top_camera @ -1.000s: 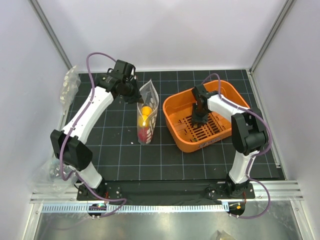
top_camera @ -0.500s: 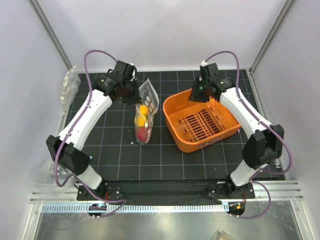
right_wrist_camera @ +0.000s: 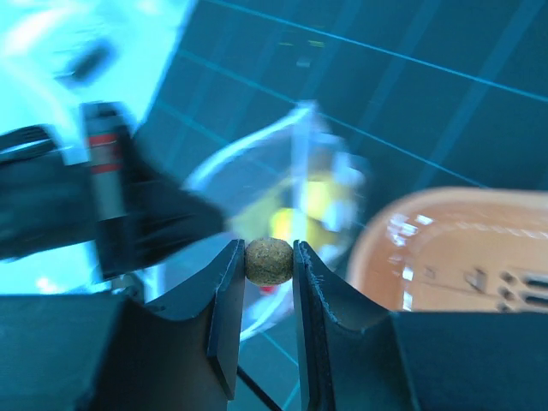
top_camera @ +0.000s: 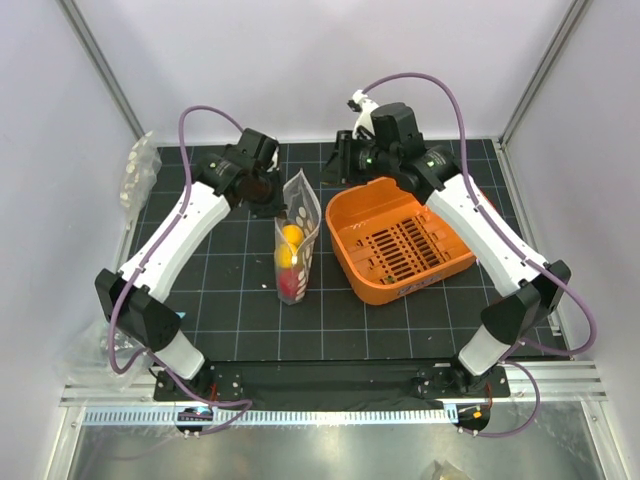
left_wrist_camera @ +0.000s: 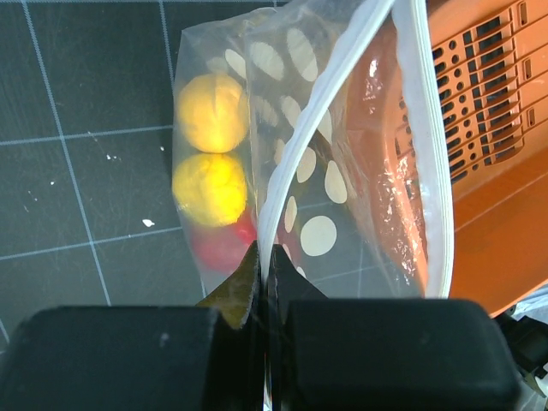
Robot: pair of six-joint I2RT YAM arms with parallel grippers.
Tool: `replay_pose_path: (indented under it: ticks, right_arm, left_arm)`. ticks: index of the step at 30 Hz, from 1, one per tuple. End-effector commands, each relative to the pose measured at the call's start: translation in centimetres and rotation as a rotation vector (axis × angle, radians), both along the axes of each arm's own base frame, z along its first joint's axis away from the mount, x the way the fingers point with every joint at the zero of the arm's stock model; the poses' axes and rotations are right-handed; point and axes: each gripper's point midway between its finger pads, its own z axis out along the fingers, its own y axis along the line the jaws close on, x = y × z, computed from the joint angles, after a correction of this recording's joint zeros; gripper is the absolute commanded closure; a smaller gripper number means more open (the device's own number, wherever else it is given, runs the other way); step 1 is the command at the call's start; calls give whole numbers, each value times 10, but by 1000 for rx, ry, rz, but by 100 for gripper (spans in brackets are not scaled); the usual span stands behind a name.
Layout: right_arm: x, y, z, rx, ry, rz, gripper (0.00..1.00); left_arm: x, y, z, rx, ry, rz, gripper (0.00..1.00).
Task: Place the food in the zip-top bag and seal the zipper
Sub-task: Place the fake fruit in the zipper food storage bag.
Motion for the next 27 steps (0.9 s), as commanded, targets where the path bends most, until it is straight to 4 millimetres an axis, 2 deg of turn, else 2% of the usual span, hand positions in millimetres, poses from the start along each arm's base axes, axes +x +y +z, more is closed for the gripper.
replay_pose_path:
  ticks: [1,5,9,13,16,19,20,21,22,23,27]
  right_arm:
    - [-17,28,34,86,-86,139,70]
    - [-36,51,23,78,-52,219,70]
    - [-53,69,0,34,-17,273,70]
    - [-60,72,-25,-21,36,293,70]
    - [-65,74,-33,-47,45,315,70]
    - [-67,75,-39,-64,55,321,63]
    - [-67,74,-39,-68,57,315,41]
    - [-64,72,-40,-82,52,299,26]
    - [-64,69,-39,-88,48,291,17]
    - [-64,68,-37,-89,41,286,1]
    - [-63,62,-28,-97,13,263,1]
  left_arm:
    - [-8,-1,23,-47,-59,-18,100]
    - [-13,2,25,-58,-68,-11,100]
    - [-19,2,29,-90,-77,-7,100]
    - [-21,1,30,-103,-80,-10,100]
    - [-21,-1,31,-113,-80,-19,100]
    - [-22,-2,30,-120,-83,-23,100]
    - [-21,-2,28,-120,-84,-21,100]
    - [-21,-3,28,-123,-86,-20,100]
    - [-20,-3,28,-122,-88,-19,100]
    - [-20,-3,28,-125,-88,-18,100]
    - [-18,-4,27,-126,-91,-19,100]
